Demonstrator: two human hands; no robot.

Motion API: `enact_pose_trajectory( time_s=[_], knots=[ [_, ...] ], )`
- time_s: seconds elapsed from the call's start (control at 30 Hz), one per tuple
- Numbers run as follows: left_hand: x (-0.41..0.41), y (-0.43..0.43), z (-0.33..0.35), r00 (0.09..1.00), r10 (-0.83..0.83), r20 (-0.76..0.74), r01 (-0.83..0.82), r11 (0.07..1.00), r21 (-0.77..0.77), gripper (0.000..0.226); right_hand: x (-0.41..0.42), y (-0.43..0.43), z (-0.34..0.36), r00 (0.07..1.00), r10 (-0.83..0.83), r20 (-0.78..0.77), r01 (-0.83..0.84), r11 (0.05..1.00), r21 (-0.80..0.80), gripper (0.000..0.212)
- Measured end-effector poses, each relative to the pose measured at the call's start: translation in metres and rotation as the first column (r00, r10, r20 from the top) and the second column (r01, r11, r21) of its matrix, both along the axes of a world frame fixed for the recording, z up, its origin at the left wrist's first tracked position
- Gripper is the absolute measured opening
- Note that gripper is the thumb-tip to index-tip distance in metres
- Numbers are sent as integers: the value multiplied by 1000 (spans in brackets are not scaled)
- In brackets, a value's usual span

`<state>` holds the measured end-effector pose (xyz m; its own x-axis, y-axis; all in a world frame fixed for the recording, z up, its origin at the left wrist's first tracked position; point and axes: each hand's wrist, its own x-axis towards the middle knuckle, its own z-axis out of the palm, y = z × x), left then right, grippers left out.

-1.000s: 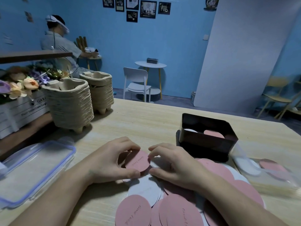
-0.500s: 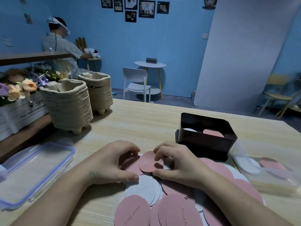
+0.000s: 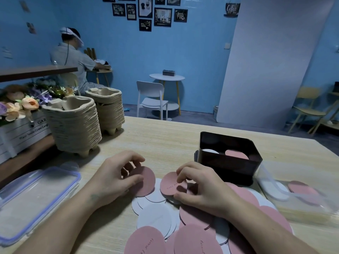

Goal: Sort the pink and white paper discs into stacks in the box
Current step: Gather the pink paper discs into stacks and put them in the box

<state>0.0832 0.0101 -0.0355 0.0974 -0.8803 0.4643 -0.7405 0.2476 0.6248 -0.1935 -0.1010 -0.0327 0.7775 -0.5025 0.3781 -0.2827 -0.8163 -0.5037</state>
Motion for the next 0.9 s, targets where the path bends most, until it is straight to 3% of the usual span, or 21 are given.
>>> enact_pose_trajectory(
  time_s=[0.13, 0.27, 0.57, 0.73, 0.9],
  knots=[
    [-19, -4, -1, 958, -68, -278, 72, 997, 4, 37, 4, 2, 0, 998, 69, -1, -69, 996, -55, 34],
    [-36, -13, -5, 932, -105, -348, 113, 994, 4, 38, 11, 4, -1, 985, 149, 85, -131, 973, -192, 39],
    [-53, -17, -3, 966, -123, -227, 98, 988, -118, 30, 13, 5, -2, 976, 156, 153, -121, 969, -215, 41],
    [-45, -6, -1, 918, -201, -343, 220, 975, 18, 53, 6, 0, 0, 964, 90, 250, -40, 979, -199, 36],
    [-44, -5, -2, 955, -214, -205, 203, 976, -73, 51, 3, -3, -1, 960, 93, 265, -48, 984, -171, 35]
  ],
)
